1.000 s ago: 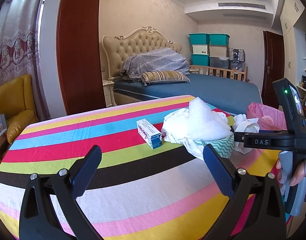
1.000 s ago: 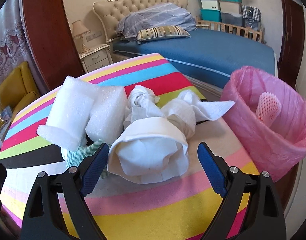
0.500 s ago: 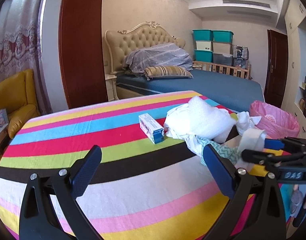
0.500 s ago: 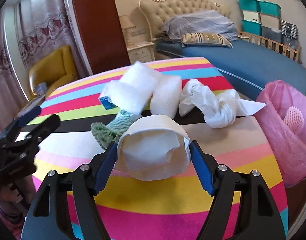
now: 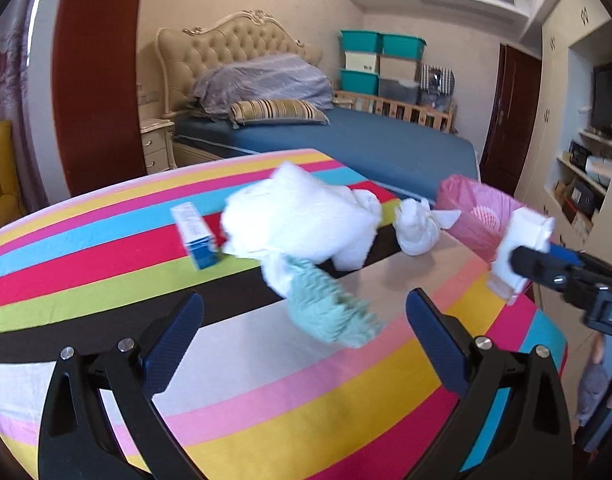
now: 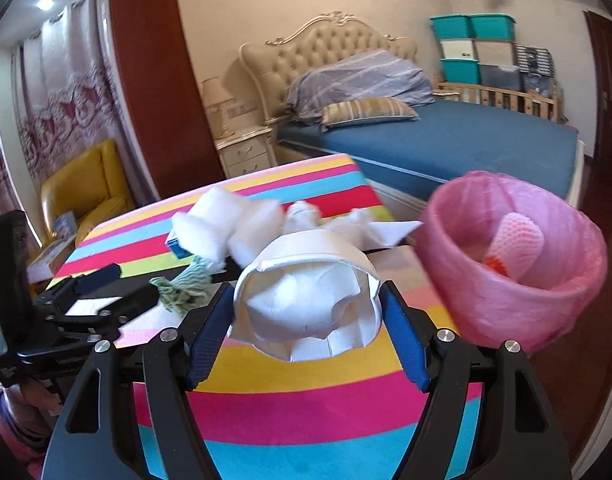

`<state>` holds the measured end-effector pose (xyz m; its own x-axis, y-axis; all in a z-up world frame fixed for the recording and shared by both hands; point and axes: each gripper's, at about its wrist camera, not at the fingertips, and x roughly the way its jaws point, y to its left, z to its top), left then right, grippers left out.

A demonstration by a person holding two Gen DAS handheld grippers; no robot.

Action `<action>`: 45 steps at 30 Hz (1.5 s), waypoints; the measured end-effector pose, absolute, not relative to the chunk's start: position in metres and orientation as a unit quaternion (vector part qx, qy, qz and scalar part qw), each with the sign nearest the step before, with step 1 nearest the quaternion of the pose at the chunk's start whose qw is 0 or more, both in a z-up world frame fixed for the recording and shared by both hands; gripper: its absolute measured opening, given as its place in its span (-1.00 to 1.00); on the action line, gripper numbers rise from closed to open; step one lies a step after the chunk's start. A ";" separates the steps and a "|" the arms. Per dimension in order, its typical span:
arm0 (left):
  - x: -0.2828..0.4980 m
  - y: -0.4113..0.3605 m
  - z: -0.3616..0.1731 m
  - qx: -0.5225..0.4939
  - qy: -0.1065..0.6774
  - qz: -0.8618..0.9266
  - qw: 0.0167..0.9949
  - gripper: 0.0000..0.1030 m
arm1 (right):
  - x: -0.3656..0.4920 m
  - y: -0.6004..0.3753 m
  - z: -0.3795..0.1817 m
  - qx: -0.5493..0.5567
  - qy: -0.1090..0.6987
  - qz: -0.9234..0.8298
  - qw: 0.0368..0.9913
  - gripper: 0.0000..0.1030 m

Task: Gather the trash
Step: 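Grasp the green zigzag cloth with the left tool while the right tool grasps a white tissue cup, then carry the cloth with the left tool to the bin while the right tool drops the tissue cup there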

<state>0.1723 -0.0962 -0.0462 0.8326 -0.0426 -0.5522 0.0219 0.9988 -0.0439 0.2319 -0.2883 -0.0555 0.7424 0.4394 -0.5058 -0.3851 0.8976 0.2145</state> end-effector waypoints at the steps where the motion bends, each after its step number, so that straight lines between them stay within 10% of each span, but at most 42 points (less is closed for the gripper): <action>1: 0.178 -0.101 -0.049 -0.018 0.295 -0.019 0.955 0.89 | 0.232 -0.293 -0.057 0.051 0.282 0.219 0.933 0.36; 12: 0.213 -0.100 -0.075 -0.039 0.380 -0.029 0.924 -0.39 | 0.224 -0.279 -0.077 0.028 0.288 0.229 0.929 0.37; 45: 0.143 -0.123 -0.042 0.033 0.233 -0.040 0.971 -0.47 | 0.203 -0.281 -0.073 0.016 0.242 0.194 0.951 0.37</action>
